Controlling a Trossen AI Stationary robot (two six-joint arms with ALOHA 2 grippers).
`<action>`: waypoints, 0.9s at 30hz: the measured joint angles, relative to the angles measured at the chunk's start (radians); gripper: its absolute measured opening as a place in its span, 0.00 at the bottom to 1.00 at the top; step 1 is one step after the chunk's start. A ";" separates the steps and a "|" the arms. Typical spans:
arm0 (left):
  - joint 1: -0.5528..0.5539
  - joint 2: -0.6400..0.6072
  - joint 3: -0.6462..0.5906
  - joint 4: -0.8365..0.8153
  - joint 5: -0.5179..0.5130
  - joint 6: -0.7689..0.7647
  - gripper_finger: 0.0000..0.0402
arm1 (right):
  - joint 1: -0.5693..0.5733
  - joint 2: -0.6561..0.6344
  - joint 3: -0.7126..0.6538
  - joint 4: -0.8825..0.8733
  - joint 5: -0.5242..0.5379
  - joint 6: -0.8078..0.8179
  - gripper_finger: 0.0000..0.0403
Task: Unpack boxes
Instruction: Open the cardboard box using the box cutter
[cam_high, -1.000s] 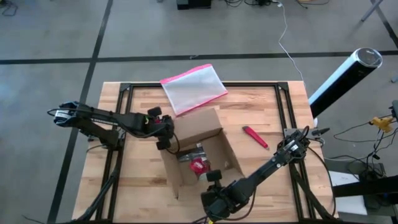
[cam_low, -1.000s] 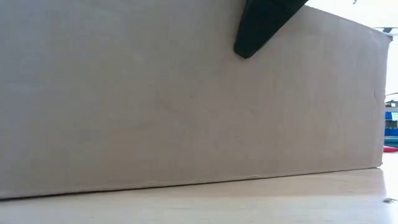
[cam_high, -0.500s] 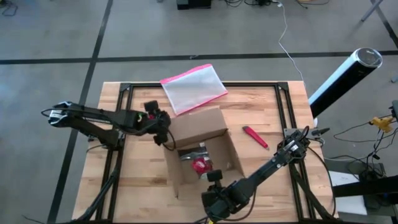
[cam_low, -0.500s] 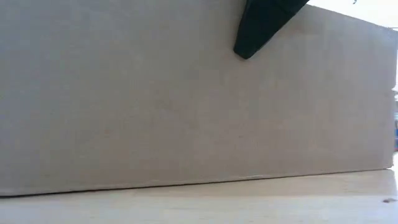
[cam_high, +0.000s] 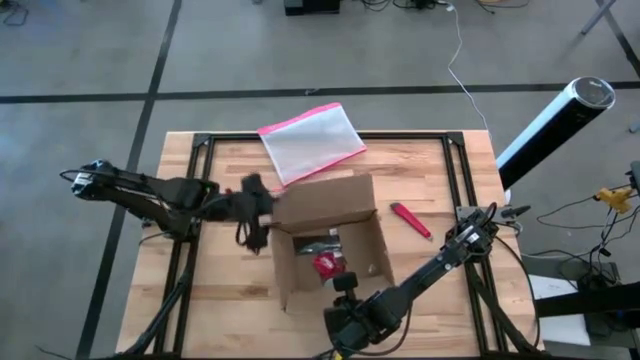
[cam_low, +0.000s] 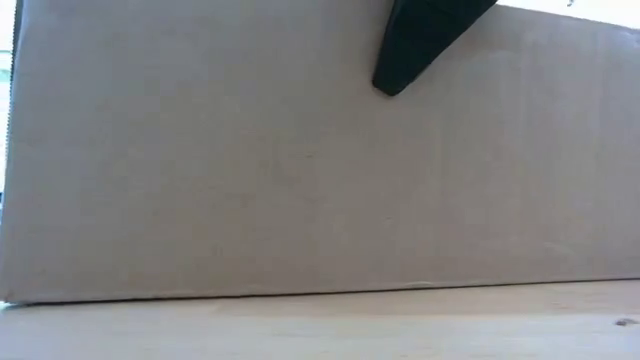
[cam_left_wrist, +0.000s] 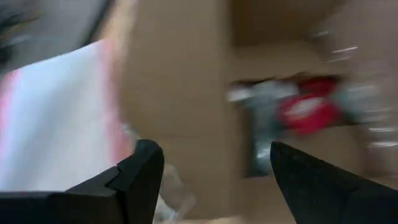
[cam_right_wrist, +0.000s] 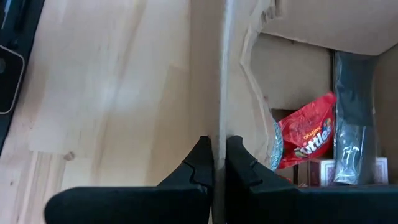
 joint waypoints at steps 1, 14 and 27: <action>-0.026 0.009 0.000 0.036 0.036 0.005 0.69 | -0.002 0.000 0.000 0.001 0.003 0.000 0.00; -0.303 0.215 -0.006 0.205 0.117 -0.027 0.69 | -0.014 -0.040 0.021 0.003 0.099 0.003 0.01; -0.316 0.223 0.001 0.293 0.111 -0.035 0.69 | -0.013 -0.103 0.034 0.059 0.117 -0.011 0.26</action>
